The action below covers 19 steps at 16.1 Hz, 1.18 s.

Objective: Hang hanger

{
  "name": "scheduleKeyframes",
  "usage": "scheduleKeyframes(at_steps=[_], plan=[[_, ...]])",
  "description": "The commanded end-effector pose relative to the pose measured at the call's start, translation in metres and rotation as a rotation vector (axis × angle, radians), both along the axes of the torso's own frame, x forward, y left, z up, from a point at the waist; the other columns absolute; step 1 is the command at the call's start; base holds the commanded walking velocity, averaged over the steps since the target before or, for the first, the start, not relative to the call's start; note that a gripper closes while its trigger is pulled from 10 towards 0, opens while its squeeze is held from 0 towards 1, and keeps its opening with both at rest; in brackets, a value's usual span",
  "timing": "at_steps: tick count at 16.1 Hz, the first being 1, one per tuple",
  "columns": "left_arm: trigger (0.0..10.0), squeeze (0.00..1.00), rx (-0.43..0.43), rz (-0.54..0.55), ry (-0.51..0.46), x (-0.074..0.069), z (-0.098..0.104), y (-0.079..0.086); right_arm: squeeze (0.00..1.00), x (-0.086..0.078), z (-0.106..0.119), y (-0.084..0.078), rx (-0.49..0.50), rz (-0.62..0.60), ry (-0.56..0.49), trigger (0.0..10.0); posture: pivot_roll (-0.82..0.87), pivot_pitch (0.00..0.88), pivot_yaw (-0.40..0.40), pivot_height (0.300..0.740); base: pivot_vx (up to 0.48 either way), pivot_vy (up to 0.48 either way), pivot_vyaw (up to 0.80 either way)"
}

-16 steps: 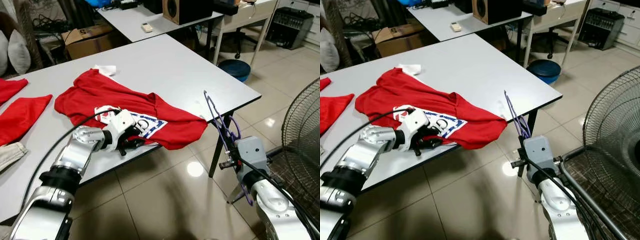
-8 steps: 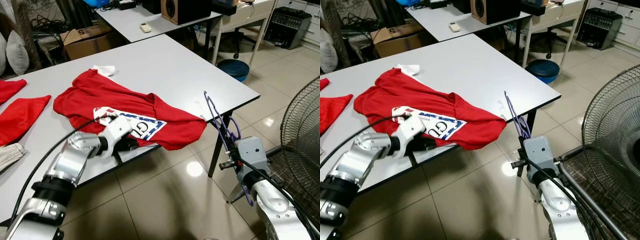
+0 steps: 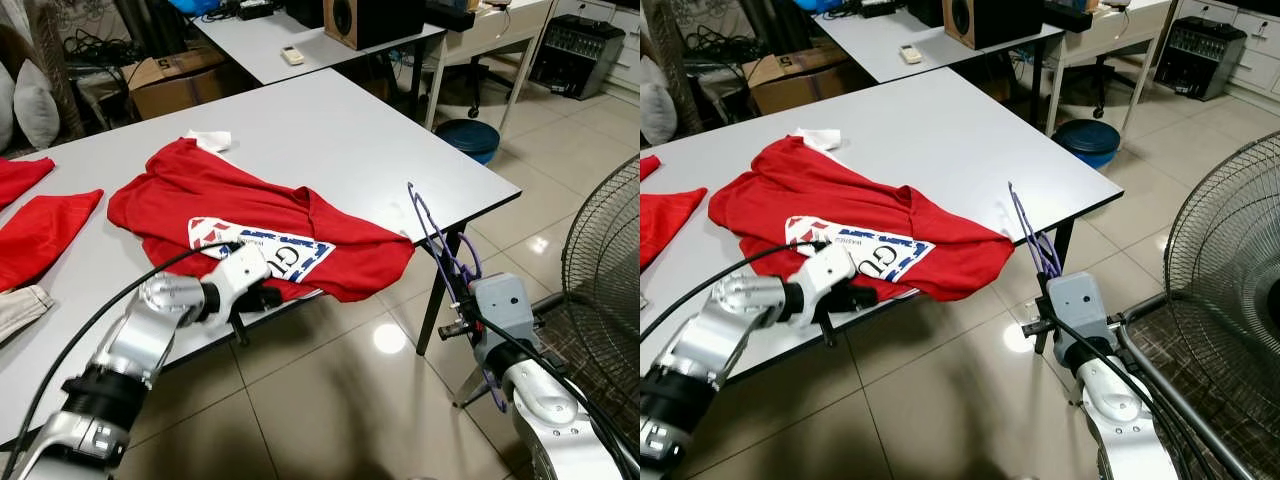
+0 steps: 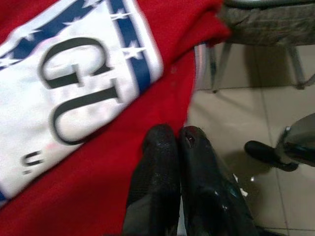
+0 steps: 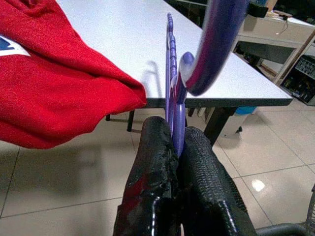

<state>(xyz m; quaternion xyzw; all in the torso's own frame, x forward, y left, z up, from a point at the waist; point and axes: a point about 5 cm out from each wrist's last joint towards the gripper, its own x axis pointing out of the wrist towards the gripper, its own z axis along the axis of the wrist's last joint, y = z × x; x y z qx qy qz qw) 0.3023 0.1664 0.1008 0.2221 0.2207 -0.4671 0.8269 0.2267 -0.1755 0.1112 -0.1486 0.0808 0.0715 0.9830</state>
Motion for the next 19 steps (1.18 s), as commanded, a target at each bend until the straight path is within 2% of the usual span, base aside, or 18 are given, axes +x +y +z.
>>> scheduleKeyframes(at_steps=[1,5,6,13,14,15,16,17,18,19], plan=[[10.0,1.00,-0.010,-0.013,-0.026,0.000,0.004,0.000,0.00,0.001,0.001,0.000,0.006,0.002,-0.001,10.0,-0.27,0.000,0.104,0.740,0.000,0.000,0.00],[10.0,1.00,0.044,-0.023,-0.078,0.000,0.001,0.004,0.00,0.002,0.001,0.000,0.010,0.001,-0.004,10.0,-0.27,0.000,0.105,0.740,0.000,0.000,0.00],[10.0,0.00,0.058,-0.022,-0.077,0.000,-0.001,0.005,0.00,0.002,0.001,0.001,0.010,0.003,-0.003,10.0,-0.27,0.000,0.105,0.740,0.000,0.000,0.00],[10.0,0.00,0.120,-0.040,-0.062,-0.004,-0.016,0.007,0.00,0.002,0.001,0.002,0.011,0.003,-0.004,10.0,-0.26,0.000,0.108,0.740,0.000,0.000,0.00],[7.7,0.00,0.132,-0.037,-0.066,-0.003,-0.016,0.008,0.00,0.002,0.001,0.003,0.012,0.005,-0.003,10.0,-0.26,0.000,0.107,0.740,0.000,0.000,0.00],[4.0,0.00,0.140,-0.034,-0.066,-0.003,-0.017,0.009,0.00,0.002,0.001,0.003,0.013,0.006,-0.003,10.0,-0.26,0.000,0.108,0.740,0.000,0.000,0.00],[2.8,0.00,0.142,-0.034,-0.067,-0.003,-0.017,0.009,0.00,0.002,0.001,0.003,0.013,0.006,-0.004,10.0,-0.26,0.000,0.108,0.740,0.000,0.000,0.00],[0.9,0.00,0.150,-0.032,-0.067,-0.003,-0.019,0.011,0.00,0.003,0.001,0.003,0.013,0.006,-0.004,10.0,-0.26,0.000,0.109,0.740,0.000,0.000,0.00],[0.0,0.00,0.160,-0.030,-0.068,-0.003,-0.020,0.012,0.00,0.003,0.001,0.003,0.012,0.005,-0.004,10.0,-0.26,0.000,0.110,0.740,0.000,0.000,0.00],[0.0,0.00,0.165,-0.029,-0.069,-0.003,-0.021,0.012,0.00,0.003,0.001,0.003,0.011,0.005,-0.005,10.0,-0.26,0.000,0.110,0.740,0.000,0.000,0.00]])
